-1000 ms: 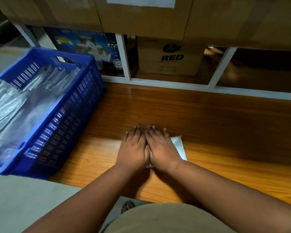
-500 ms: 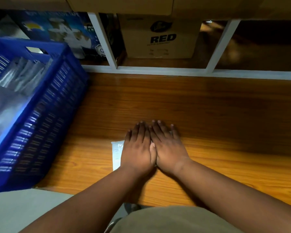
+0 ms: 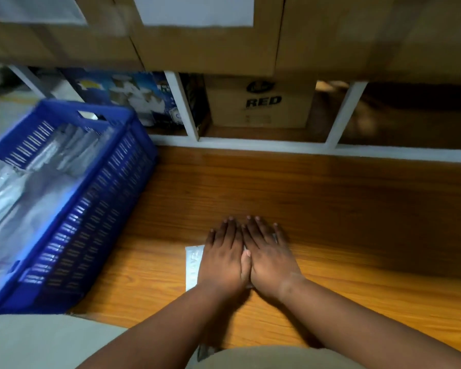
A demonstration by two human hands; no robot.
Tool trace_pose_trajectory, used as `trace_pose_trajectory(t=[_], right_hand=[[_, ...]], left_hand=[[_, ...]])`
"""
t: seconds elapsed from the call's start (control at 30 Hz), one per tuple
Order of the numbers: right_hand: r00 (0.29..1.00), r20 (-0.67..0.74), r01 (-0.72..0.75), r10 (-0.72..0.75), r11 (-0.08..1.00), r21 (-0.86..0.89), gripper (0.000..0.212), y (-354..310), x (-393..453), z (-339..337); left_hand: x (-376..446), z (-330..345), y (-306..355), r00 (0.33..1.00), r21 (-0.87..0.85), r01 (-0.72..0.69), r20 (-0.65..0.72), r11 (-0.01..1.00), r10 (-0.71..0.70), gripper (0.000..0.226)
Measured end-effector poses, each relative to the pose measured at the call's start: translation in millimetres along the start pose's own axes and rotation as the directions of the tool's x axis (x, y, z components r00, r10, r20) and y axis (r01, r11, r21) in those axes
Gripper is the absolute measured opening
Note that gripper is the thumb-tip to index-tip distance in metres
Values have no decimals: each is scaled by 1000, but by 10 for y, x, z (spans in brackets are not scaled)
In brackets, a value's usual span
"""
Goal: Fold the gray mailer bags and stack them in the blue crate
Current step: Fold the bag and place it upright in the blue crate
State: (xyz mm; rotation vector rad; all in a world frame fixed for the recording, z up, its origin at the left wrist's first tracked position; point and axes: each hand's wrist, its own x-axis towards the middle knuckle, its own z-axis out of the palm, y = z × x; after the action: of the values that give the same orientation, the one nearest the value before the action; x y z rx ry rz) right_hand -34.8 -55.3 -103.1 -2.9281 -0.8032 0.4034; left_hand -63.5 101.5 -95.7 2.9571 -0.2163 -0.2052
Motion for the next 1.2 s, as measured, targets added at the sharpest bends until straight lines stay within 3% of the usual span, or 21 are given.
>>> trace_pose_trajectory(t=[0.1,0.2,0.27,0.37,0.47,0.6,0.7,0.93,1.1,1.2], right_hand=[[1000,-12,1,0,996,85,82,31,15,-68],[997,33,66,-72,987,144,80,104,-7,-374],[980,99,161,-170,982,100,92,120,8,-593],[956,187,227,-224,974,8,108,-5,109,-740],[953,201,230,-227,973,6,87,-147,233,-799],[936,133,328,-327,945,20,38,-301,403,-1028],[913,100,391,-395,918,58,20,-455,548,-1306],[852,-39,524,-523,848,82,17,-1190,1020,-2393],[740,-115,667,-663,745,-1,16,-1986,1346,-3045],[673,-117,729,-730,682,-61,17,-2508,1520,-3270]], left_hand=[[-70,-184,-181,995,-170,-89,21,981,94,77],[-230,-407,-511,957,23,-265,127,964,260,94],[-333,-529,-662,957,125,-233,207,964,204,110],[-374,-647,-653,969,119,-52,245,992,22,120],[-367,-734,-613,969,165,-26,245,986,-15,111],[-426,-1038,-706,984,63,17,174,998,-28,49],[-523,-1350,-886,994,-35,83,77,996,-80,26],[-989,-2370,-1480,973,-68,169,-147,983,-178,30],[-1385,-2970,-1912,887,-23,312,-350,950,-301,35],[-1624,-3126,-2203,829,-48,410,-396,911,-394,41]])
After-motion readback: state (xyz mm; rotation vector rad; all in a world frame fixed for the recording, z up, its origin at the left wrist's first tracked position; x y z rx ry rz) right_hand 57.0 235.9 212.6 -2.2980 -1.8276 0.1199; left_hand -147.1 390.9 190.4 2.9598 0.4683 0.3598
